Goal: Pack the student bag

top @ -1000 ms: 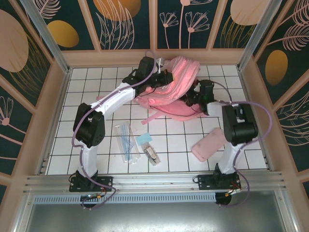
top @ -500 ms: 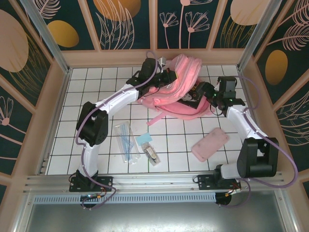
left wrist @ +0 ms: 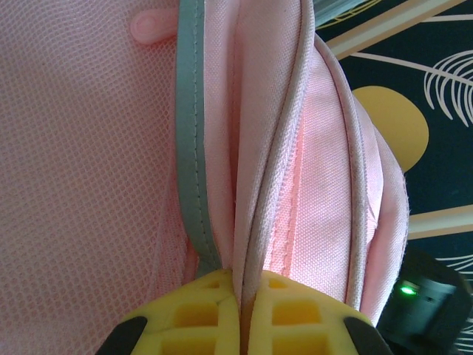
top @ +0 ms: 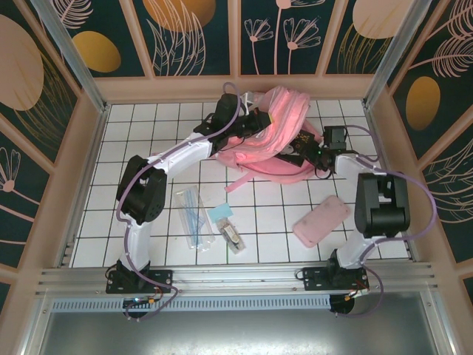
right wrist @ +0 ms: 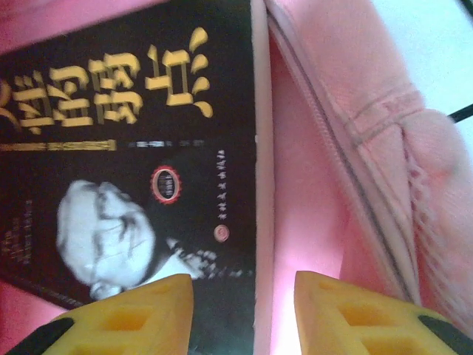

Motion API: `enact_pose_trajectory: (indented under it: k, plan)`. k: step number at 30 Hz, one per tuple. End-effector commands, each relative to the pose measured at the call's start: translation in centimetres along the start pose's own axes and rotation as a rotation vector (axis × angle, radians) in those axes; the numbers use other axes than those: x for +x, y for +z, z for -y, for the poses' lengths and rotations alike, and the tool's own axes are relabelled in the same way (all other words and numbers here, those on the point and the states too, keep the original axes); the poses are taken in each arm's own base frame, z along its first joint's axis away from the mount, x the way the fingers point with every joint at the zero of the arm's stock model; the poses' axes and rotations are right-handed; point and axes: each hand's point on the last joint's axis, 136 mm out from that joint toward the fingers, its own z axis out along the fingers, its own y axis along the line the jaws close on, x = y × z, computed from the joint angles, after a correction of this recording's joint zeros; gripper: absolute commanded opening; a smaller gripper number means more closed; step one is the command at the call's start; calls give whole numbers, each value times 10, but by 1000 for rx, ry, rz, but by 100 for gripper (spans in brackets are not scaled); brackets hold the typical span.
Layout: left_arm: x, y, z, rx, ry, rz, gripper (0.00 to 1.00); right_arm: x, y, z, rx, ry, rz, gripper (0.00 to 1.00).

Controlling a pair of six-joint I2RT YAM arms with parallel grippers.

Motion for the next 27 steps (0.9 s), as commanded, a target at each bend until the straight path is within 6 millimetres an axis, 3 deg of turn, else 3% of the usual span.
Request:
enact_pose_trajectory:
  k: [1,8,12,18,20,23,27]
  plan:
    - [-33,-33,79,204,95,105,0,-15,14,-28,-110,-51,17,37]
    - [-29,-26,79,216,84,69,0,2,35,-86,-250,-190,-27,23]
    - [-27,-26,80,217,89,57,0,16,33,-130,-415,-278,-55,18]
    - [-28,-26,80,213,97,57,0,25,40,-151,-519,-302,-116,20]
    - [-29,-25,79,207,92,61,0,22,35,-150,-519,-305,-99,25]
    - [-32,-21,72,190,83,77,0,4,22,-130,-423,-263,-41,32]
    - [-36,-14,65,171,76,96,0,-18,-16,-93,-274,-214,34,43]
